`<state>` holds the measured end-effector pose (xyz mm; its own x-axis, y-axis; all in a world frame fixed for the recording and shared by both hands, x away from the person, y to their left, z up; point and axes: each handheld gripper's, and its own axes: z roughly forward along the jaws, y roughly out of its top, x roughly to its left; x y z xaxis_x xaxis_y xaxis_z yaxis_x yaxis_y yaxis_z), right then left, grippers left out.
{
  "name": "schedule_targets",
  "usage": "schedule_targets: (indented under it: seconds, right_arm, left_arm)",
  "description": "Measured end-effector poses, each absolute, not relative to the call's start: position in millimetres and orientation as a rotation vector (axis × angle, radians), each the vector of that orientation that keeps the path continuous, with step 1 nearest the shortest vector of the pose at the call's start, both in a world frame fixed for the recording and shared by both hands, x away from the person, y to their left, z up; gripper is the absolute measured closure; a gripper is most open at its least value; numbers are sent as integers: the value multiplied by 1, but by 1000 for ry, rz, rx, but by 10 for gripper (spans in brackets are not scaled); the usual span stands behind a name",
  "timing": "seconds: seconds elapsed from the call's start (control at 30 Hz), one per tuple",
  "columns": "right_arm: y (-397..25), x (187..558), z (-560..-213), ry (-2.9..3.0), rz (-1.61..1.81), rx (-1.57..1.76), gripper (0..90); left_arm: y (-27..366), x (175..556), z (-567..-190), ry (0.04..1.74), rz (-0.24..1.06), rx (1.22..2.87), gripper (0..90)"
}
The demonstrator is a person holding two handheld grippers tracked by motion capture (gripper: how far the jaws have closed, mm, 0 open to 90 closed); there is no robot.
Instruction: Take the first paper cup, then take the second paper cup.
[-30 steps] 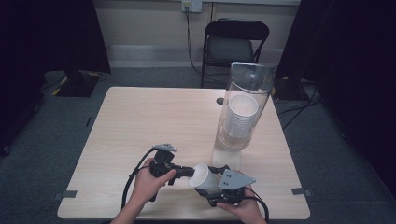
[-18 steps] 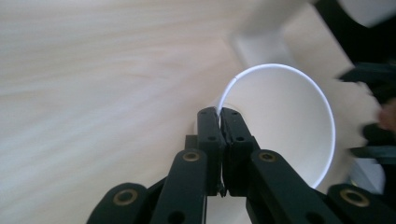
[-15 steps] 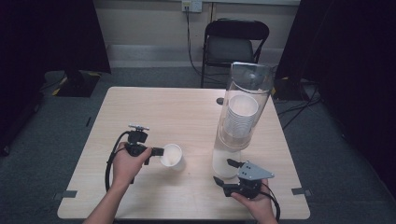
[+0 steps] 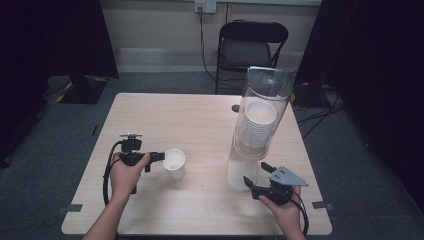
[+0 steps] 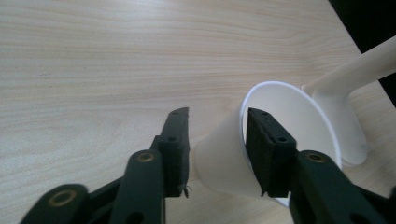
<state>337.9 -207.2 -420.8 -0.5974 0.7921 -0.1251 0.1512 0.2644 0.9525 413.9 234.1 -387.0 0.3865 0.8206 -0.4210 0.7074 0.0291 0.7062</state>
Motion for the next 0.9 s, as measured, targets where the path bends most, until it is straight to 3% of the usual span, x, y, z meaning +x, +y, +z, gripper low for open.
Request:
schedule_targets:
  seconds: [0.27, 0.5, 0.67, 0.9]
  right_arm:
    - [-211, 342, -419, 1896, 1349, 879, 194]
    - [-208, 345, -408, 1885, 1356, 865, 195]
    - [-207, 351, -402, 1843, 1371, 880, 196]
    - [-199, 362, -391, 1830, 1375, 852, 229]
  left_arm:
    - [242, 397, -383, 1167, 196, 1700, 379]
    - [252, 374, -386, 957, 263, 1820, 253]
    - [257, 356, -411, 827, 278, 1956, 171]
    - [267, 346, -457, 830, 284, 2013, 169]
